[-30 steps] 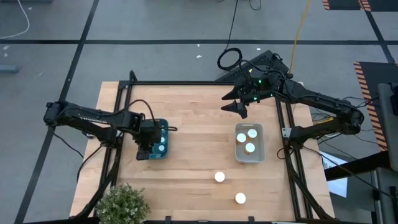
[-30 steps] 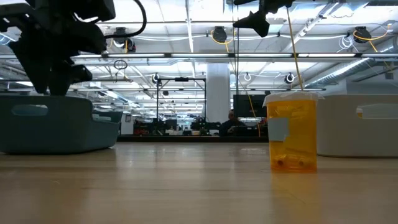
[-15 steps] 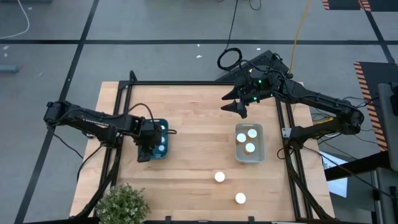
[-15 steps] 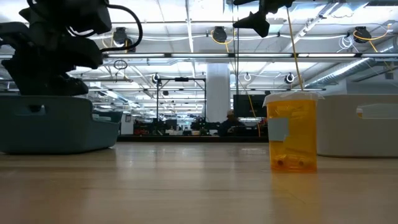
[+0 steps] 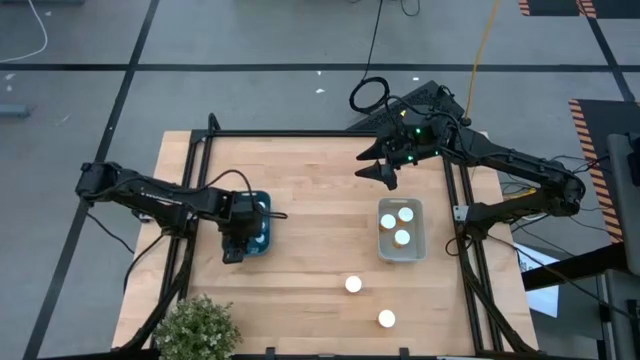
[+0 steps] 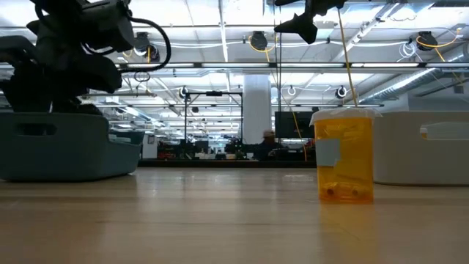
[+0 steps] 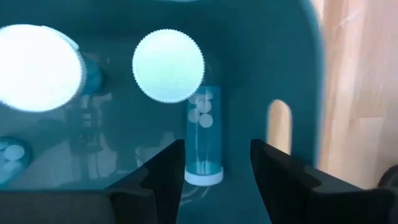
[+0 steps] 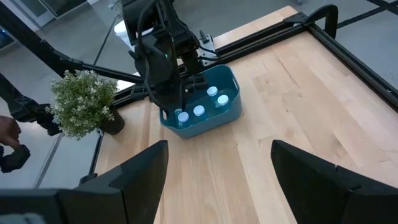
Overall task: Pick and place medicine bottles into bin by pill shape (circle, oval)
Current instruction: Adjust the blue pill bottle
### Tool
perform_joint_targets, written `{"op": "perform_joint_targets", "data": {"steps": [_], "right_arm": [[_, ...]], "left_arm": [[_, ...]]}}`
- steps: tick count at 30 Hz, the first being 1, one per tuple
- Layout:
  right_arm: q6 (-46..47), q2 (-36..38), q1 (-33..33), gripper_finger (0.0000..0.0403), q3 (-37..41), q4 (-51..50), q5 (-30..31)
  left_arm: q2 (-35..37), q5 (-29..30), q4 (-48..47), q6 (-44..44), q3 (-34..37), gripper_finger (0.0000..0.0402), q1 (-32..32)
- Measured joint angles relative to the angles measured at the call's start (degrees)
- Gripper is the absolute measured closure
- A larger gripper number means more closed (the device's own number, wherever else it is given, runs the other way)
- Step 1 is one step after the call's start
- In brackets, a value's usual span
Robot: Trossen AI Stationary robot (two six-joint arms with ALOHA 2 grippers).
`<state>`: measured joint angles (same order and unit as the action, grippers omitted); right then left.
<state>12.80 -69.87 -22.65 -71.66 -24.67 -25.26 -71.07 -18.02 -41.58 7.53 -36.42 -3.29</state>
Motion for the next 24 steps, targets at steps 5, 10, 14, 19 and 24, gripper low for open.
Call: {"op": "perform_joint_targets", "data": {"steps": [5, 10, 14, 19, 24], "right_arm": [[0.1, 0.0, 0.0, 0.0126, 0.0, 0.0, 0.0], [0.2, 0.0, 0.0, 0.0126, 0.0, 0.0, 0.0], [0.1, 0.0, 0.0, 0.0126, 0.0, 0.0, 0.0], [0.0, 0.0, 0.0, 0.0126, 0.0, 0.0, 0.0], [0.0, 0.0, 0.0, 0.0126, 0.0, 0.0, 0.0]], "left_arm": [[-3.0, 0.0, 0.3, 0.1, 0.0, 0.0218, 0.0], [-4.3, -0.1, 1.4, -0.1, 0.0, 0.0218, 0.0], [-4.4, 0.0, 1.6, 0.0, 0.0, 0.0218, 0.0], [-4.4, 1.2, 1.2, 0.0, 0.0, 0.0218, 0.0], [-4.4, 1.6, 1.2, 0.0, 0.0, 0.0218, 0.0]]}}
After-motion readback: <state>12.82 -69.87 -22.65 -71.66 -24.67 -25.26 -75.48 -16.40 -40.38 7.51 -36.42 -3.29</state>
